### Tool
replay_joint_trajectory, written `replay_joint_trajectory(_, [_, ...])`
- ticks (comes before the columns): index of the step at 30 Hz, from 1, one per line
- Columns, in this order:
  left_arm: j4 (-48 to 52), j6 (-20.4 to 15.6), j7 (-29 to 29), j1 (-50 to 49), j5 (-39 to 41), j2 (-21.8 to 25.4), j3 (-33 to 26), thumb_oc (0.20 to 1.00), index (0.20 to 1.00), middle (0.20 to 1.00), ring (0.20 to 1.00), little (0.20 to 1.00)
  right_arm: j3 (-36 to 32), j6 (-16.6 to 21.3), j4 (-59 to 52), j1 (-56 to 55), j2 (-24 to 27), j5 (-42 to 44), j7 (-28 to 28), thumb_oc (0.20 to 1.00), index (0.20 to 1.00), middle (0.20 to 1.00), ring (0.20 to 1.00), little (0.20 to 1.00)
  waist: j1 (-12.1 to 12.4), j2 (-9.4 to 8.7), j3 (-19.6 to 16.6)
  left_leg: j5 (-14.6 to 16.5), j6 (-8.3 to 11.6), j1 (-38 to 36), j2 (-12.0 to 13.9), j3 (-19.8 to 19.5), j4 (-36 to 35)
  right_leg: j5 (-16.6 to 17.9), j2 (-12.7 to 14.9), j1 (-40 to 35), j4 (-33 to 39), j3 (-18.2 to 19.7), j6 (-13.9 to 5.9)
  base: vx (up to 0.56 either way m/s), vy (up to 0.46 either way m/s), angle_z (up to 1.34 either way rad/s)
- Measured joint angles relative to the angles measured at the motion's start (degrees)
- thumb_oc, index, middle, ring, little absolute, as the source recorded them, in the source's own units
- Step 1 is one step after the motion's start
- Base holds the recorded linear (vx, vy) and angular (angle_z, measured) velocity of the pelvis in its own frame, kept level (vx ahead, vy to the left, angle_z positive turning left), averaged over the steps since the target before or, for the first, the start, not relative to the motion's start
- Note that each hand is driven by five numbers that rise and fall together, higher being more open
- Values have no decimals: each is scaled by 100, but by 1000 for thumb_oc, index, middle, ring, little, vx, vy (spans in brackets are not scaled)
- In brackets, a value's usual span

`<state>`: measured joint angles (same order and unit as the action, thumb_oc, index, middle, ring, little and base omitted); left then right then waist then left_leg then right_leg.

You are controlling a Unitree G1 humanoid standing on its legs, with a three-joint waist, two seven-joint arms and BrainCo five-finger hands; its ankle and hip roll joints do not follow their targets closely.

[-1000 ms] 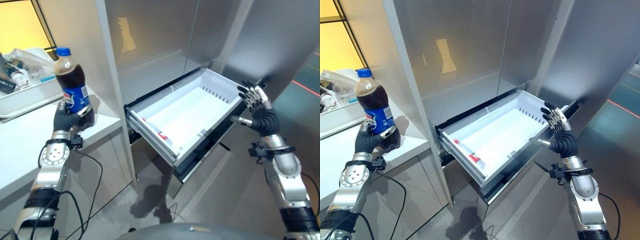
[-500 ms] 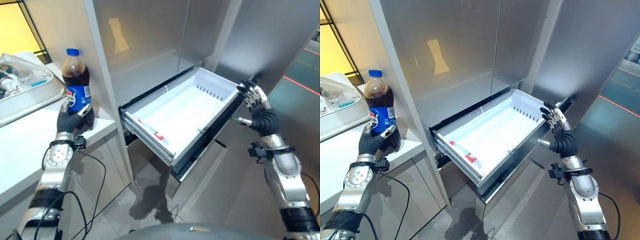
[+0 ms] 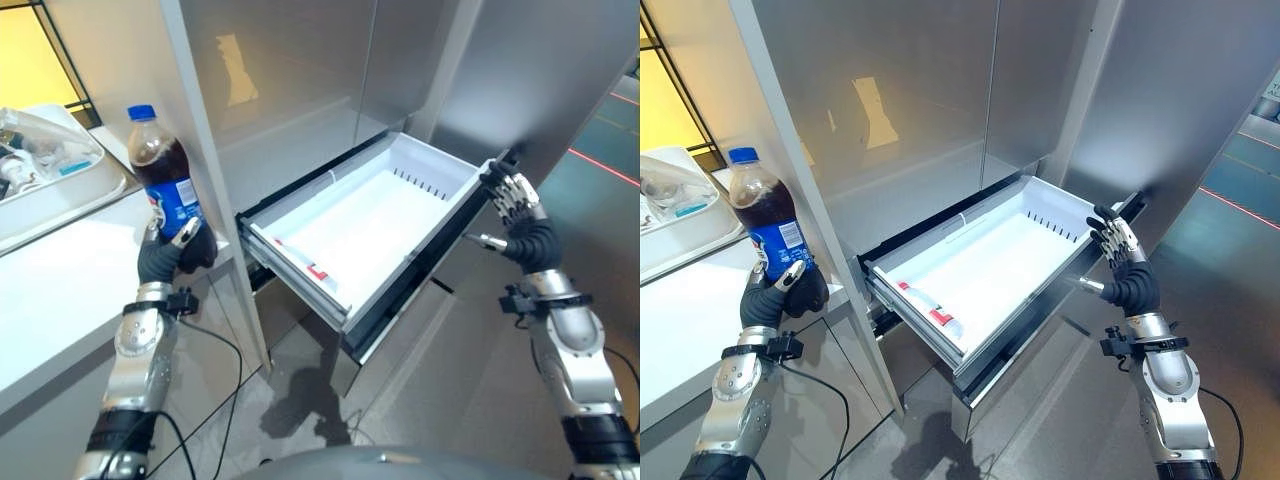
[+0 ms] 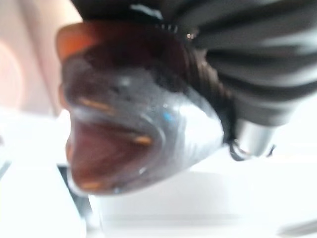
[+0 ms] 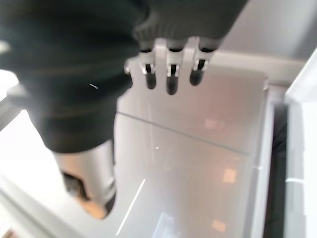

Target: Take the drinks into the refrigerator

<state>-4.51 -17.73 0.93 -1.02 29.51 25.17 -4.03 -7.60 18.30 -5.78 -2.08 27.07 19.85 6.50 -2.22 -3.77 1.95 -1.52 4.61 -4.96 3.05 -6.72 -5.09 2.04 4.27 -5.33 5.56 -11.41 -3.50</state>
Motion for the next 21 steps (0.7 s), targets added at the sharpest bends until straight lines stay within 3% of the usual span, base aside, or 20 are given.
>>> replay_joint_trajectory(5, [950,9,605,-408,431,15,18,200,200,200,200,200,142,-146,192,-18,444,688,388,1000,1000,1000,1000,1000,6,-27,28,1,2,40,-2,-1,0,2,0,38,-1,5,0,-13,-6,0])
replay_joint_trajectory(8, [1366,6,959,-434,732,86,104,200,200,200,200,200,497,-360,236,83,935,1255,716,1000,1000,1000,1000,1000,24,-27,59,-2,0,55,-3,3,1,14,0,45,-3,4,0,-11,-5,0])
replay_joint_trajectory(10, [1487,5,1074,-434,809,214,183,200,200,200,200,200,716,-425,230,233,1001,1761,933,1000,1000,1000,1000,1000,24,-33,74,-2,1,53,6,3,1,15,-8,44,-3,4,1,0,0,0])
replay_joint_trajectory(13, [1617,-2,1281,-438,919,576,505,200,200,200,200,200,1193,-660,193,589,1038,2928,1411,1000,1000,1000,1000,1000,31,-41,117,-3,1,48,4,12,1,24,-8,25,-4,6,7,-7,-2,-1])
replay_joint_trajectory(14, [1620,0,1353,-433,953,931,773,200,200,200,200,200,1759,-856,133,915,1488,3364,1655,1000,1000,1000,1000,1000,3,-36,125,-3,1,33,1,24,2,25,-7,20,-8,15,4,0,0,0])
replay_joint_trajectory(21, [1635,86,1882,-386,1001,1371,1644,200,200,200,200,200,2721,-1170,422,2160,1634,4137,2116,1000,1000,1000,1000,1000,37,-18,198,3,3,-35,0,36,1,25,-7,-11,-1,55,4,-10,0,-1])
